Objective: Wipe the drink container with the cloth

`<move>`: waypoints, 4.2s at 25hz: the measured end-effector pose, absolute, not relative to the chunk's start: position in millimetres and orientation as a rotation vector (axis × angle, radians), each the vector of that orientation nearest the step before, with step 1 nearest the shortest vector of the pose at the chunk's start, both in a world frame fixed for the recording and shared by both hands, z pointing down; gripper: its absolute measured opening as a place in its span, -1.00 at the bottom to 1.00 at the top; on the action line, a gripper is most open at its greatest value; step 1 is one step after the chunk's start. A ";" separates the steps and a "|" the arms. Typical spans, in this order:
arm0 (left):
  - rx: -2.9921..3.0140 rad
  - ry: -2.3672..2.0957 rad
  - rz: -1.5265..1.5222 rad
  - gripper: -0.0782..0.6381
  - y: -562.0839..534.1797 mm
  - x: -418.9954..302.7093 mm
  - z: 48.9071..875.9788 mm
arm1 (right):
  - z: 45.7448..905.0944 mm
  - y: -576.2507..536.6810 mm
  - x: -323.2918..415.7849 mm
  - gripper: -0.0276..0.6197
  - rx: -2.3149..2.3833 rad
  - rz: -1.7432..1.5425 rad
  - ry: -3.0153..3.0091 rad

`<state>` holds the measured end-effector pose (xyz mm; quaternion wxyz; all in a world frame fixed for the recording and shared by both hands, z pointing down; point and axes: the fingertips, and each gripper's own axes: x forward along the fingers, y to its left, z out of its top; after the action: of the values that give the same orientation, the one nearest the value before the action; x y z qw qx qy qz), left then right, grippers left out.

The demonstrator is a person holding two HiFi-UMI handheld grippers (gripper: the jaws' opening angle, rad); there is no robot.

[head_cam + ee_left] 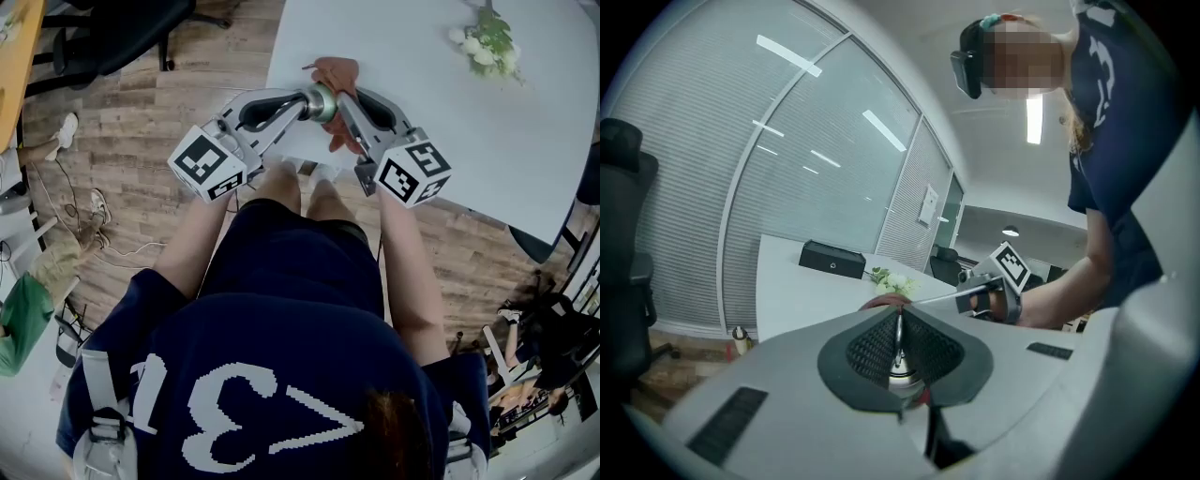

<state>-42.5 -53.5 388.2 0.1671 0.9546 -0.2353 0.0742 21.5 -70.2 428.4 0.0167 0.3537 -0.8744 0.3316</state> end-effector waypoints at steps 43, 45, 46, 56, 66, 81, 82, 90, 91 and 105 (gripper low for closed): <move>2.352 -0.982 0.207 -0.72 -86.3 -53.0 396.2 | 460.1 -64.0 50.8 -0.74 1.384 0.901 -2.565; 2.334 -0.990 0.199 -0.72 -86.6 -54.9 397.4 | 474.3 -62.4 60.6 -0.74 1.412 0.922 -2.514; 2.324 -0.992 0.193 -0.72 -87.0 -55.4 397.5 | 477.4 -62.0 62.7 -0.74 1.420 0.929 -2.502; 2.234 -1.037 0.170 -0.72 -93.6 -53.1 396.9 | 413.1 -59.6 9.2 -0.74 1.298 0.828 -2.723; 2.216 -1.039 0.169 -0.72 -94.2 -50.5 397.6 | 415.3 -51.3 2.0 -0.74 1.265 0.713 -2.718; 2.294 -0.972 0.212 -0.72 -91.5 -36.7 392.8 | 477.8 -51.5 60.1 -0.74 1.452 0.842 -2.464; 2.319 -0.950 0.233 -0.72 -90.5 -34.1 392.5 | 478.1 -51.8 61.2 -0.74 1.454 0.845 -2.463; 2.486 -0.757 0.351 -0.71 -85.6 -24.6 392.0 | 481.4 -55.3 61.7 -0.74 1.457 0.865 -2.457; 2.481 -0.733 0.356 -0.71 -84.8 -24.3 392.5 | 481.8 -55.5 61.9 -0.74 1.458 0.868 -2.456; 2.088 -0.958 0.091 -0.72 -105.3 -46.0 396.6 | 401.2 -56.3 -1.9 -0.74 1.335 0.581 -2.714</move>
<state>-46.0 -105.3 396.6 0.4088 0.8289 -0.3802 0.0361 -1.9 -56.3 401.2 0.0309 0.4333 -0.8808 0.1886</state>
